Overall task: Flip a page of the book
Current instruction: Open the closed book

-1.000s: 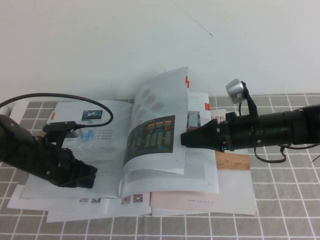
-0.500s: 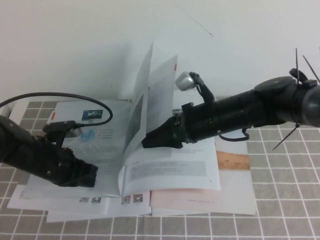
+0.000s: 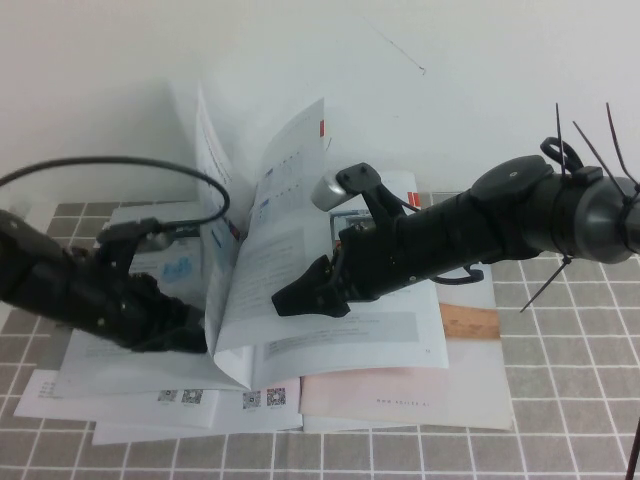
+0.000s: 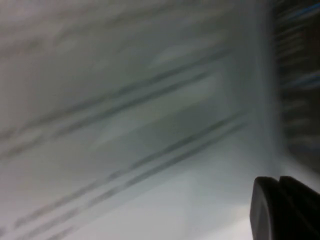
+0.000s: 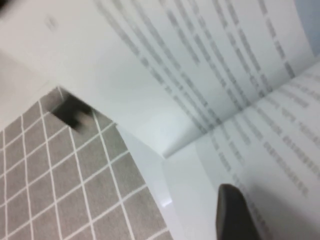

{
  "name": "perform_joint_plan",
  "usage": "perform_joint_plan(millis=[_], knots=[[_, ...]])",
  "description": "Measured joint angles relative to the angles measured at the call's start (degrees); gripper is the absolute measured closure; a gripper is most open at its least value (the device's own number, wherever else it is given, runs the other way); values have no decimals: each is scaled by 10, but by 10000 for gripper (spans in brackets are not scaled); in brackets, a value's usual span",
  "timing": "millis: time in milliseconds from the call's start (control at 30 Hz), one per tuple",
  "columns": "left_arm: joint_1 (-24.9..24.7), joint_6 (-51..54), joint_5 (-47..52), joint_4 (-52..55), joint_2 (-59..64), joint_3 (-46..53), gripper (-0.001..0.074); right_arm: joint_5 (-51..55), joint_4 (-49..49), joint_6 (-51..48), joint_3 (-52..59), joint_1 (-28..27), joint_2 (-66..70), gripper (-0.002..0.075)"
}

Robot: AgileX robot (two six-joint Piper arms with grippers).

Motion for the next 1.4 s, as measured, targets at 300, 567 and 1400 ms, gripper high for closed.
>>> perform_joint_plan(millis=[300,567,1400], knots=[[0,-33,185,0,-116,-177,738,-1,-26,22,0,0,0,390],[-2,-51,185,-44,-210,-312,738,3,-27,30,0,0,0,390],[-70,-55,147,17,48,-234,738,92,-163,149,-6,-95,-40,347]])
